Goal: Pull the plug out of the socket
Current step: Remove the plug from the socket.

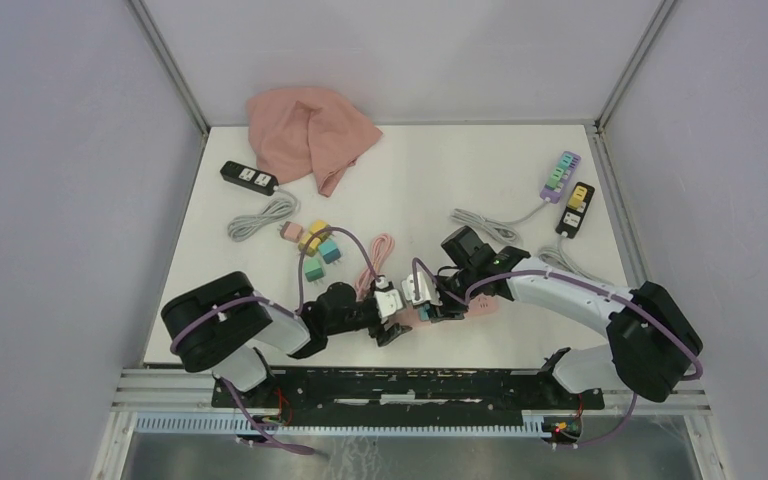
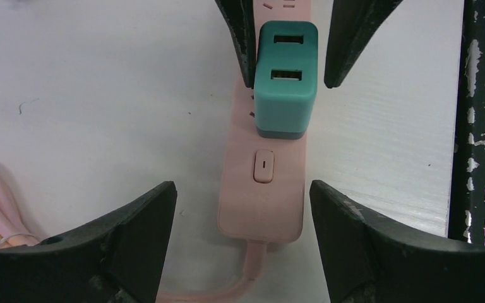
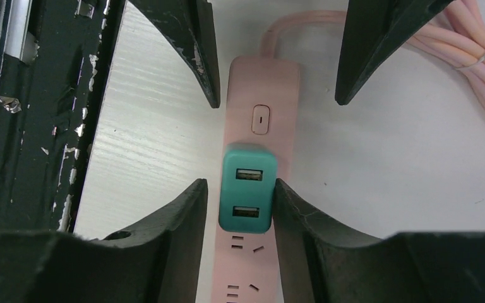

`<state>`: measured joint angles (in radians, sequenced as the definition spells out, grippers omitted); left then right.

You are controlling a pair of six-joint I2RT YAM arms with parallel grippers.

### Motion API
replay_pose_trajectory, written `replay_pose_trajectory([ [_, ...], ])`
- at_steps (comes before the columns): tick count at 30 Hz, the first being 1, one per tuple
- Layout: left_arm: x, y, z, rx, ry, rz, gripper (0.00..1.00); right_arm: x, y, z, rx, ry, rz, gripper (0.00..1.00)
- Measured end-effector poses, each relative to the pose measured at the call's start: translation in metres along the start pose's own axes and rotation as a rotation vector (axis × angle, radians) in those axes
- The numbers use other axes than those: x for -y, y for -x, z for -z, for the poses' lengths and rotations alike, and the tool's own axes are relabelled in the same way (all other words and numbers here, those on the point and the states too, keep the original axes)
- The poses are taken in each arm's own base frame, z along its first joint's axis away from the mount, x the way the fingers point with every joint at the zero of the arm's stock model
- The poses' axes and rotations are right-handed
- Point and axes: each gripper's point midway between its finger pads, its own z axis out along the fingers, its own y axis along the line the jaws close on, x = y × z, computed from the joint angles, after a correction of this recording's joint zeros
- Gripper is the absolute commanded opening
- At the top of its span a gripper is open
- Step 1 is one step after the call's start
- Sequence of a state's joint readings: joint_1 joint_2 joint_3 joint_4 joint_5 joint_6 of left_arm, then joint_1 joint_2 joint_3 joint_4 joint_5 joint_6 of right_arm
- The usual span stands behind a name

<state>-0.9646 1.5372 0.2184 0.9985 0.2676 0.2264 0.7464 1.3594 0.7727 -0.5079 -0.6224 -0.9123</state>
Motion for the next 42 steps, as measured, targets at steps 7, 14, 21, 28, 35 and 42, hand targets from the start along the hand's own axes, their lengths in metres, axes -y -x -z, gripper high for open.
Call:
replay_pose_trajectory([
  [7, 0.002, -0.011, -0.010, -0.035, -0.023, 0.007, 0.69, 0.002, -0.002, -0.002, -0.014, -0.009, -0.012, 0.27],
  [14, 0.010, -0.014, -0.018, -0.046, -0.069, 0.011, 0.34, 0.002, -0.003, -0.002, -0.019, -0.012, -0.022, 0.01],
  [21, 0.011, -0.014, -0.020, -0.053, -0.081, 0.008, 0.03, 0.003, -0.004, 0.000, -0.033, -0.009, -0.029, 0.00],
  [28, 0.012, -0.014, -0.023, -0.052, -0.095, 0.010, 0.03, 0.000, -0.003, 0.000, -0.019, 0.001, -0.054, 0.00],
  [35, 0.011, -0.013, -0.025, -0.042, -0.098, 0.010, 0.03, 0.010, -0.007, 0.006, -0.007, -0.056, -0.235, 0.00],
  [42, 0.008, 0.001, -0.033, 0.007, -0.090, -0.009, 0.03, 0.004, -0.009, 0.023, 0.059, -0.011, -0.073, 0.00],
])
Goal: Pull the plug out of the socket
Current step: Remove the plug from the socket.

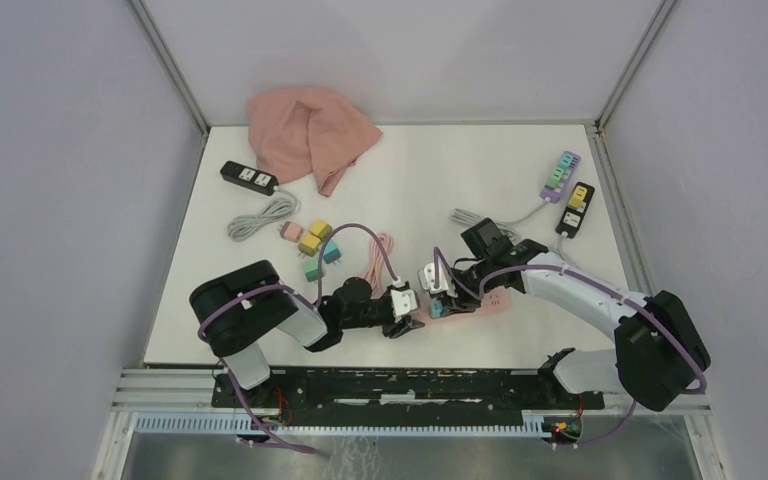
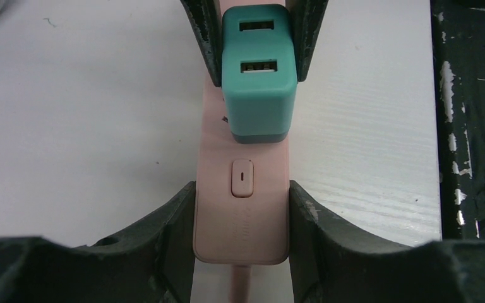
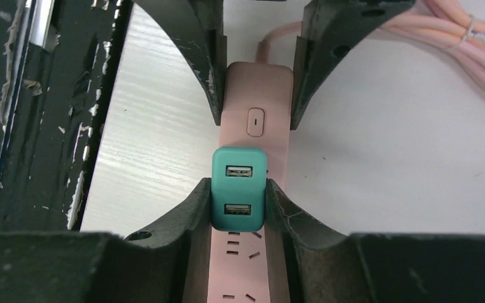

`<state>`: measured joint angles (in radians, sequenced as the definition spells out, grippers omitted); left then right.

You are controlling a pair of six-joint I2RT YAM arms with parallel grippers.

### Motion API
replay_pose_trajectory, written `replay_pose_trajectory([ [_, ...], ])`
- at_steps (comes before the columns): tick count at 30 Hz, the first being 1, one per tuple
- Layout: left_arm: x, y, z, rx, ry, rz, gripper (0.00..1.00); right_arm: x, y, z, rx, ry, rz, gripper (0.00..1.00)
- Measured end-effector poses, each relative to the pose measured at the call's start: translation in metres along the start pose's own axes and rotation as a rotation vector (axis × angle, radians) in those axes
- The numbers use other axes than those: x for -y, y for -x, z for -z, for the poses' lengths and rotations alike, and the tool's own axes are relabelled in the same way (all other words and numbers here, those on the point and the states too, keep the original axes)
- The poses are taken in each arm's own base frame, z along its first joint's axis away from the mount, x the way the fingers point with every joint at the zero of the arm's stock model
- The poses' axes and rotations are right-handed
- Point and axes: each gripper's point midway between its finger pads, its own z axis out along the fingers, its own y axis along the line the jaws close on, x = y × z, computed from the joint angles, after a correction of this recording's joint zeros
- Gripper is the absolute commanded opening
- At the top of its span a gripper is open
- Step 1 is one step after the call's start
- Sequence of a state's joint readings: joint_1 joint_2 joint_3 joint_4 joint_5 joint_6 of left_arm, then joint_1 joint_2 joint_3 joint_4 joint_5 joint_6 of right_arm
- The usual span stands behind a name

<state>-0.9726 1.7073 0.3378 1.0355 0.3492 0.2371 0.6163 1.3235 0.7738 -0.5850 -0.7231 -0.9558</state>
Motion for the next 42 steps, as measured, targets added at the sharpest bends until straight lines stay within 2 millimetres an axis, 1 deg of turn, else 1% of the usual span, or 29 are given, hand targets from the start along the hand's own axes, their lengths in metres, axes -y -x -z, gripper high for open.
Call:
replay_pose_trajectory([
  [3, 0.004, 0.001, -0.001, 0.003, -0.013, -0.003, 0.03, -0.009, 0.002, -0.001, 0.010, 0.040, 0.070, 0.00],
  [6, 0.008, -0.004, 0.000, -0.014, -0.030, 0.004, 0.03, -0.012, 0.005, -0.006, -0.003, 0.049, 0.077, 0.00],
  [8, 0.010, -0.008, 0.001, -0.030, -0.037, 0.011, 0.03, -0.012, 0.007, -0.011, -0.014, 0.040, 0.030, 0.00],
  [12, 0.010, -0.010, 0.002, -0.036, -0.044, 0.017, 0.03, -0.006, 0.009, -0.015, -0.023, -0.012, -0.129, 0.00],
  [15, 0.009, -0.010, 0.002, -0.034, -0.044, 0.019, 0.03, 0.002, 0.008, -0.011, 0.000, -0.048, -0.226, 0.00],
  [18, 0.005, -0.005, -0.001, -0.018, -0.036, 0.013, 0.03, 0.007, 0.006, -0.003, 0.051, -0.041, -0.272, 0.00],
  [19, 0.004, -0.003, -0.003, -0.011, -0.035, 0.010, 0.03, 0.007, 0.005, 0.000, 0.062, -0.034, -0.264, 0.00],
  [21, 0.004, 0.001, -0.005, 0.001, -0.037, 0.004, 0.03, 0.004, 0.002, 0.006, 0.075, -0.004, -0.190, 0.00],
  [25, 0.008, 0.008, -0.008, 0.023, -0.054, -0.006, 0.03, -0.010, 0.003, 0.011, 0.088, 0.058, -0.029, 0.00],
  [27, 0.010, 0.008, -0.008, 0.024, -0.061, -0.006, 0.03, -0.015, 0.004, 0.010, 0.087, 0.079, 0.025, 0.00],
  [29, 0.013, 0.003, -0.007, 0.009, -0.076, 0.001, 0.03, -0.019, 0.007, 0.005, 0.069, 0.094, 0.064, 0.00],
  [31, 0.017, -0.002, -0.007, -0.009, -0.094, 0.010, 0.03, -0.022, 0.009, -0.001, 0.047, 0.100, 0.065, 0.00],
  [33, 0.019, -0.006, -0.006, -0.022, -0.101, 0.017, 0.03, -0.020, 0.011, -0.006, 0.026, 0.083, 0.003, 0.00],
  [37, 0.018, -0.006, -0.005, -0.021, -0.104, 0.020, 0.03, -0.011, 0.013, -0.007, 0.026, 0.023, -0.171, 0.00],
  [40, 0.016, -0.007, -0.005, -0.025, -0.098, 0.022, 0.03, -0.001, 0.015, -0.002, 0.073, 0.001, -0.246, 0.00],
  [42, 0.016, -0.009, -0.006, -0.031, -0.097, 0.024, 0.03, 0.007, 0.017, 0.006, 0.108, -0.013, -0.243, 0.00],
])
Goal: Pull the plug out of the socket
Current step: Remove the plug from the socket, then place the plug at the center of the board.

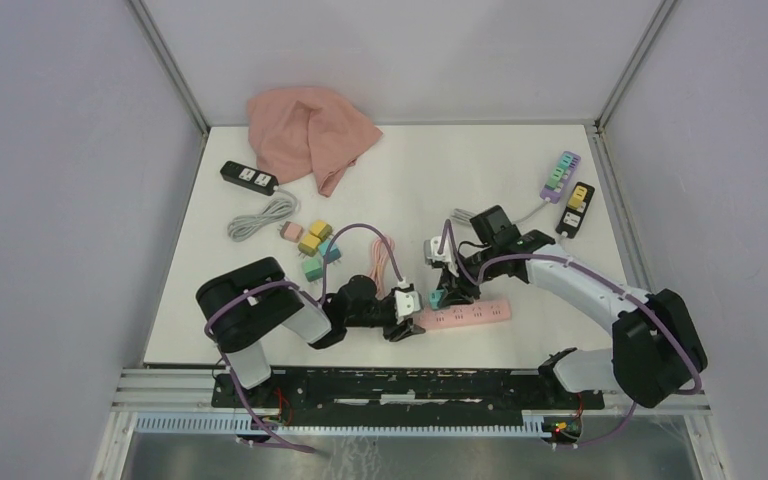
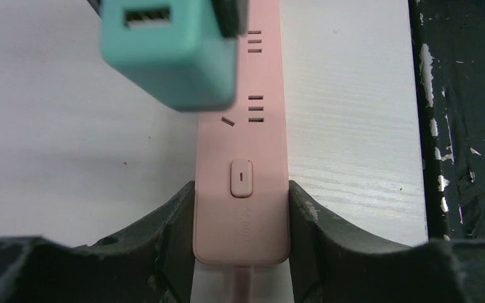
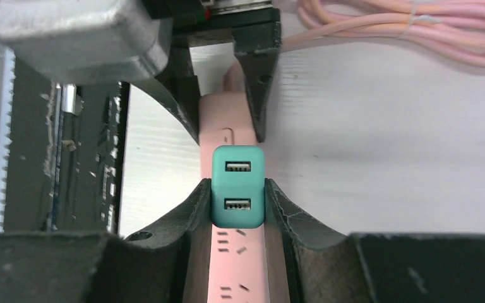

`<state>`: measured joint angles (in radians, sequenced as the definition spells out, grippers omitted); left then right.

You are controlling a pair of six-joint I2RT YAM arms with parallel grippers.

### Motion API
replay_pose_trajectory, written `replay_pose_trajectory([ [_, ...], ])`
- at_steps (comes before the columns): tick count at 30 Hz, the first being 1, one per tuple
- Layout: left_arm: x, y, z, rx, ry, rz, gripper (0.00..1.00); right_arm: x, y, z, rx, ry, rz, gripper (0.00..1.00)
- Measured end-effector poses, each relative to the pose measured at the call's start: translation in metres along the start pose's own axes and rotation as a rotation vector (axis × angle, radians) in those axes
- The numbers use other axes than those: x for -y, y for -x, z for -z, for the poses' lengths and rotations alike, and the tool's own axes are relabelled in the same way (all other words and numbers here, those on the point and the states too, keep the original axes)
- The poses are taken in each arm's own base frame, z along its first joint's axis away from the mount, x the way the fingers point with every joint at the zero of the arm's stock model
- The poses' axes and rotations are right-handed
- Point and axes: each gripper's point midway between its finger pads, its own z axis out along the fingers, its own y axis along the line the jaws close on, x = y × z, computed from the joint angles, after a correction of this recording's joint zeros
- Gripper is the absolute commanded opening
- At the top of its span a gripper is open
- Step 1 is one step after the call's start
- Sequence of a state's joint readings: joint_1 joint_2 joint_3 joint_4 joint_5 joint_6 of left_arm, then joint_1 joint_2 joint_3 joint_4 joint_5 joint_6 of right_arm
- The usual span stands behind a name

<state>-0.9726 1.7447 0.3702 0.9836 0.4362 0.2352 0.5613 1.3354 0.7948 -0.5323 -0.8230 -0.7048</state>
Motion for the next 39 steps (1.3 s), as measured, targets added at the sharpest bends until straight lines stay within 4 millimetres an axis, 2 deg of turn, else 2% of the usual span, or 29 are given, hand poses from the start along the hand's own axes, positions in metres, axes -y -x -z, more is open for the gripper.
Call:
replay_pose_trajectory([
  [2, -0.001, 0.000, 0.000, 0.000, 0.002, 0.001, 0.03, 0.005, 0.002, 0.011, 0.007, -0.001, 0.052, 0.00],
  [5, -0.001, 0.000, 0.000, 0.000, 0.003, 0.001, 0.05, -0.001, 0.000, 0.023, -0.001, 0.036, 0.129, 0.00],
  [6, -0.001, 0.000, 0.000, 0.000, 0.003, 0.002, 0.12, -0.007, -0.001, 0.026, 0.001, 0.063, 0.140, 0.00],
  [9, -0.002, 0.000, 0.001, 0.000, 0.006, 0.012, 0.46, -0.021, 0.005, 0.034, 0.017, 0.124, 0.140, 0.01],
  [13, -0.004, 0.001, 0.006, -0.002, 0.041, 0.074, 0.67, -0.022, 0.028, 0.047, 0.059, 0.161, 0.111, 0.01],
  [16, -0.007, 0.009, 0.014, 0.013, 0.084, 0.124, 0.75, -0.017, 0.040, 0.058, 0.108, 0.173, 0.045, 0.01],
  [21, -0.018, 0.045, 0.027, 0.089, 0.157, 0.183, 0.78, -0.012, 0.042, 0.067, 0.160, 0.187, -0.104, 0.02],
  [24, -0.022, 0.060, 0.037, 0.110, 0.193, 0.221, 0.79, -0.012, 0.045, 0.071, 0.190, 0.190, -0.170, 0.02],
  [32, -0.032, 0.098, 0.058, 0.175, 0.273, 0.332, 0.87, 0.005, 0.059, 0.080, 0.291, 0.157, -0.350, 0.03],
  [39, -0.039, 0.118, 0.062, 0.211, 0.309, 0.453, 0.92, 0.017, 0.063, 0.085, 0.361, 0.147, -0.472, 0.03],
])
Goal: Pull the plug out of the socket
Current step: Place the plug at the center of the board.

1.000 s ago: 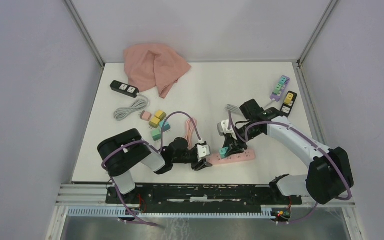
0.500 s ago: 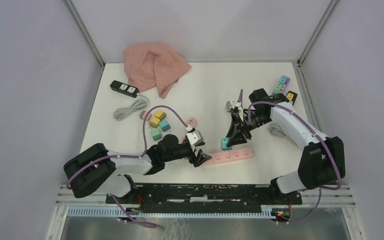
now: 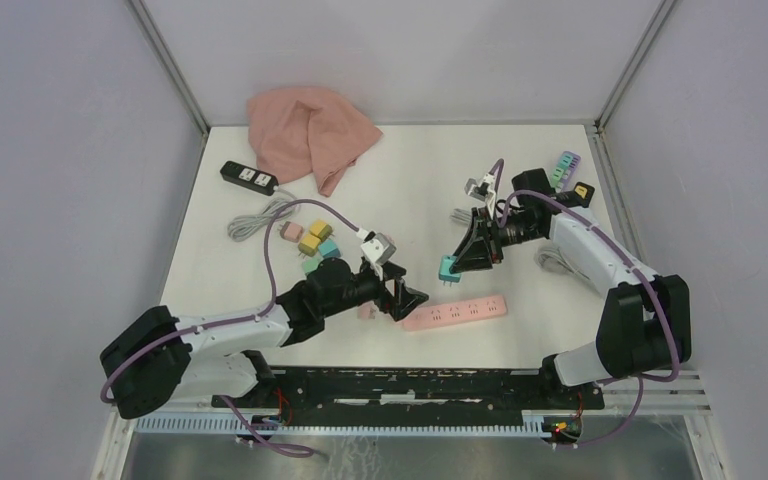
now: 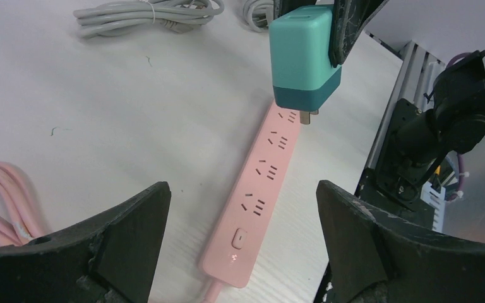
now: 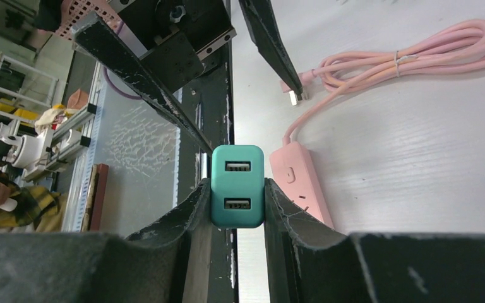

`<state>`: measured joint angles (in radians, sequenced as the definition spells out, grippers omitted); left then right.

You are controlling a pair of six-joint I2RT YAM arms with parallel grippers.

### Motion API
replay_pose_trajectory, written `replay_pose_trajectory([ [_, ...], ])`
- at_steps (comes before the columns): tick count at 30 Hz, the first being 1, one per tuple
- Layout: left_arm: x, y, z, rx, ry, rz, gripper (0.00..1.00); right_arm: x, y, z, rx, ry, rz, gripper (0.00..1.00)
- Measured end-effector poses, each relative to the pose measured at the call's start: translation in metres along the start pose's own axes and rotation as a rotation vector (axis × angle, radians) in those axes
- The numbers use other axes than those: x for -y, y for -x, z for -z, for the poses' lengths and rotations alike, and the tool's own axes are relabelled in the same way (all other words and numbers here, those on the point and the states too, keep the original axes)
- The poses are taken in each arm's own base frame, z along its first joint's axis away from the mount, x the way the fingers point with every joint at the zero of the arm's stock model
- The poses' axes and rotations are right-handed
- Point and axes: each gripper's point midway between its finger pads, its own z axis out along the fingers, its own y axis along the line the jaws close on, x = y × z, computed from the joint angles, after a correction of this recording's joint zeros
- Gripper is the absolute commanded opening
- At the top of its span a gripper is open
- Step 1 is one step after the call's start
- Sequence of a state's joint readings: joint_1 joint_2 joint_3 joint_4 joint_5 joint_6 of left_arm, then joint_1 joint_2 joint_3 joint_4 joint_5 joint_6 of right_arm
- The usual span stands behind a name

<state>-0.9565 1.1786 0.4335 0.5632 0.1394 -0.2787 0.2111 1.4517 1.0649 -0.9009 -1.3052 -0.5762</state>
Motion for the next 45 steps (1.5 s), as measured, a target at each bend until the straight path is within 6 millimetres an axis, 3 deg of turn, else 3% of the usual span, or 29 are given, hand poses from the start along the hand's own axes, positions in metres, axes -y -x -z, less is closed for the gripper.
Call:
replay_pose_trajectory([
  [11, 0.008, 0.021, -0.009, -0.003, 0.011, 0.128, 0.92, 0.008, 0.010, 0.001, 0.053, -0.007, -0.087, 0.03],
  [27, 0.013, 0.029, -0.017, -0.017, 0.018, 0.233, 0.90, 0.019, 0.016, 0.000, 0.087, -0.032, -0.209, 0.04],
  [33, -0.006, 0.037, -0.036, -0.083, 0.176, 0.290, 0.90, 0.038, 0.015, -0.002, 0.090, -0.100, -0.320, 0.03],
  [37, -0.015, 0.037, -0.036, -0.112, 0.272, 0.294, 0.90, 0.050, 0.011, -0.004, 0.089, -0.131, -0.404, 0.03],
  [39, -0.015, 0.034, -0.037, -0.130, 0.317, 0.292, 0.87, 0.054, 0.008, -0.005, 0.087, -0.136, -0.445, 0.03],
  [41, -0.015, 0.033, -0.042, -0.153, 0.360, 0.284, 0.77, 0.057, 0.007, -0.006, 0.086, -0.142, -0.471, 0.03],
  [45, -0.009, 0.037, -0.060, -0.180, 0.403, 0.272, 0.71, 0.059, 0.006, -0.006, 0.087, -0.151, -0.488, 0.03],
])
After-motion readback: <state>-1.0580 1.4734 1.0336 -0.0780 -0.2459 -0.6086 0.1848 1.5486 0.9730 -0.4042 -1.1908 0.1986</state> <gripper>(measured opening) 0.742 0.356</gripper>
